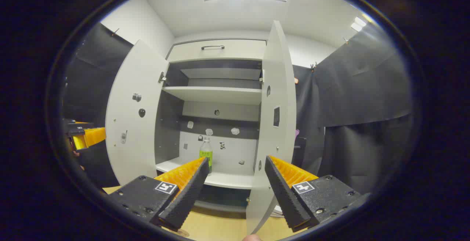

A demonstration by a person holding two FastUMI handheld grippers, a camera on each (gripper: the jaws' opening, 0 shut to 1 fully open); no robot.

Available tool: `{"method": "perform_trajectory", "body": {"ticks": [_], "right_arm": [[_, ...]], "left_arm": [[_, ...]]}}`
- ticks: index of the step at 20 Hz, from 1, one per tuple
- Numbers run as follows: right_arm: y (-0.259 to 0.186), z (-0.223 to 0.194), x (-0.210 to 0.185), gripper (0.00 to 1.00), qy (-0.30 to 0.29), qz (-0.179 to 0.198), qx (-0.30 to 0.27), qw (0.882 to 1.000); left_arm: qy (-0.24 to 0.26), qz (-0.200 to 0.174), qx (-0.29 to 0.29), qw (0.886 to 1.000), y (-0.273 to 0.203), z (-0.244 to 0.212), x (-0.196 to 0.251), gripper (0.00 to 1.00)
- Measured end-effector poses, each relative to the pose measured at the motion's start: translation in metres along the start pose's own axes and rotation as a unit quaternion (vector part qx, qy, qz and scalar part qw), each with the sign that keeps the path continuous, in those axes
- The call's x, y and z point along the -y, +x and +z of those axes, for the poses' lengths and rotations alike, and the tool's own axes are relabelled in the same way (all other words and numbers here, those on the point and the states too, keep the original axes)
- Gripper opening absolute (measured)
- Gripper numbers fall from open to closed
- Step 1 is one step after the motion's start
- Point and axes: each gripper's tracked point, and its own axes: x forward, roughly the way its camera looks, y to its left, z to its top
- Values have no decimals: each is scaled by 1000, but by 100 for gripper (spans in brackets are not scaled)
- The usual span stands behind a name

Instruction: Grasp the bottle in the cabinet with the left hand and place it on the coaster, then close the right door with the right hand and the left door with the left hand.

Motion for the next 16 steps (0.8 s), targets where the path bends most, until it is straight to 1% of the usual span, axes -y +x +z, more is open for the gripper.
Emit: {"method": "perform_trajectory", "body": {"ticks": [1, 2, 3, 7, 12, 16], "right_arm": [[0, -2, 2, 99, -2, 1, -2, 1000], [0, -3, 4, 99, -5, 1, -2, 1000], [0, -3, 7, 100, -6, -2, -2, 1000], [-3, -6, 12, 99, 1, -5, -2, 1000], [-5, -4, 19, 99, 19, -9, 1, 1000], [-7, -8, 25, 100, 17, -16, -3, 1000]], "left_arm": [[-3, -4, -2, 1000, 1, -2, 4, 100], [-11, -16, -9, 1000, 1, -4, 13, 95], [-16, -25, -11, 999, 0, -5, 19, 95], [-7, -26, -7, 1000, 1, -2, 25, 95], [-7, -31, -8, 999, 1, -1, 30, 95], [-9, -33, -8, 999, 4, 0, 33, 95]]}}
